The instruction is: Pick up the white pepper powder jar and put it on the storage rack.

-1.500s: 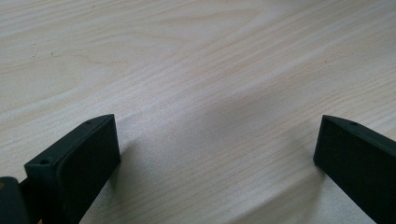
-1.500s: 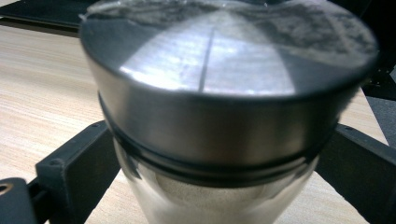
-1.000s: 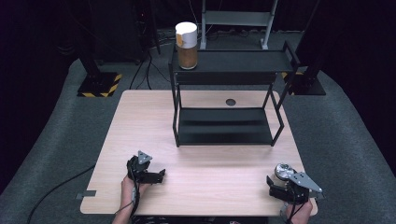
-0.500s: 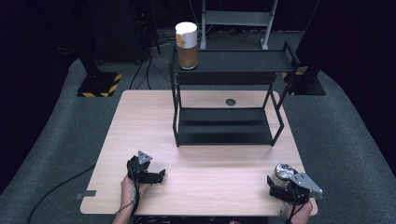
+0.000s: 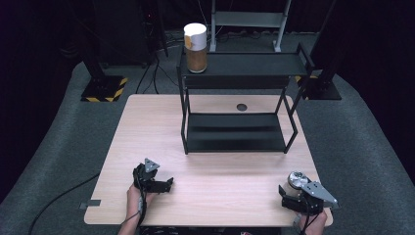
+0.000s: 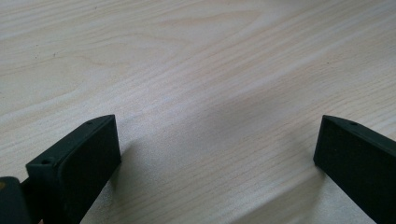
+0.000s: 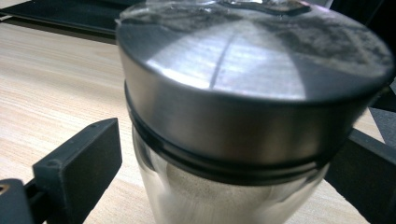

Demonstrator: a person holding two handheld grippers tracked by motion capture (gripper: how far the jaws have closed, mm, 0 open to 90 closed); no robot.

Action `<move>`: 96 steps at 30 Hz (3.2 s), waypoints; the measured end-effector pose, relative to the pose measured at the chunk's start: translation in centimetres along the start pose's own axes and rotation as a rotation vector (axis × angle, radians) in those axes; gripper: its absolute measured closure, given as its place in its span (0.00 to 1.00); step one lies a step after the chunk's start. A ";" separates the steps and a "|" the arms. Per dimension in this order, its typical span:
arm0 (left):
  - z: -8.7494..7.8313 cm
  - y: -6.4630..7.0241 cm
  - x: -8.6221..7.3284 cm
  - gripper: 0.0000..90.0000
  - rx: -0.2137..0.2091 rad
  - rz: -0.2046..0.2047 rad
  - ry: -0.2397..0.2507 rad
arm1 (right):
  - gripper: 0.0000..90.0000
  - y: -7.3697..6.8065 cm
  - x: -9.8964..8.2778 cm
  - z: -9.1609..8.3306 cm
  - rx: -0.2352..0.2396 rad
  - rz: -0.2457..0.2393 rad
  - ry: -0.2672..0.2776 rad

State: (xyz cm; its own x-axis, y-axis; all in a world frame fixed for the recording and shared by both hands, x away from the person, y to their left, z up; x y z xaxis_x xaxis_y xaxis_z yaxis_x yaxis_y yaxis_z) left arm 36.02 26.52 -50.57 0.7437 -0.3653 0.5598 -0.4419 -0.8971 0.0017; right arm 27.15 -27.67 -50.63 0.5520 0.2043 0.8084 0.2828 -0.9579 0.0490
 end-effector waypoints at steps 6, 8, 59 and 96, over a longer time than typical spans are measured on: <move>0.0 0.0 0.0 0.00 0.000 0.000 0.000 | 0.01 0.0 0.0 0.0 0.004 -0.001 0.003; 0.0 0.0 0.0 0.00 0.000 -0.001 0.001 | 0.09 0.1 -0.1 -0.1 0.011 0.001 0.014; 0.0 0.0 0.0 0.00 -0.002 -0.004 0.002 | 0.33 0.9 4.6 0.0 0.047 0.009 0.038; 0.0 0.0 0.0 0.00 -0.002 -0.006 0.002 | 0.33 0.5 10.6 2.3 0.060 -0.040 0.022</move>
State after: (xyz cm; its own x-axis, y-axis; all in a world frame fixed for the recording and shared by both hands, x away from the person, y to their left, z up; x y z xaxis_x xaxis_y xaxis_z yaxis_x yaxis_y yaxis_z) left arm 35.97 26.50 -50.58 0.7456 -0.3594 0.5611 -0.4385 -0.8987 0.0071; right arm 34.92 -25.58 -43.39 0.5219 0.2371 0.8194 0.3510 -0.9352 0.0471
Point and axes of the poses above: each handheld gripper's, and its own axes: z roughly forward along the jaws, x roughly out of its top, y roughly to its right, the point moved 10 cm from there along z, roughly forward along the jaws, and after that the axes turned 12 degrees about -y, right-handed, at the moved point
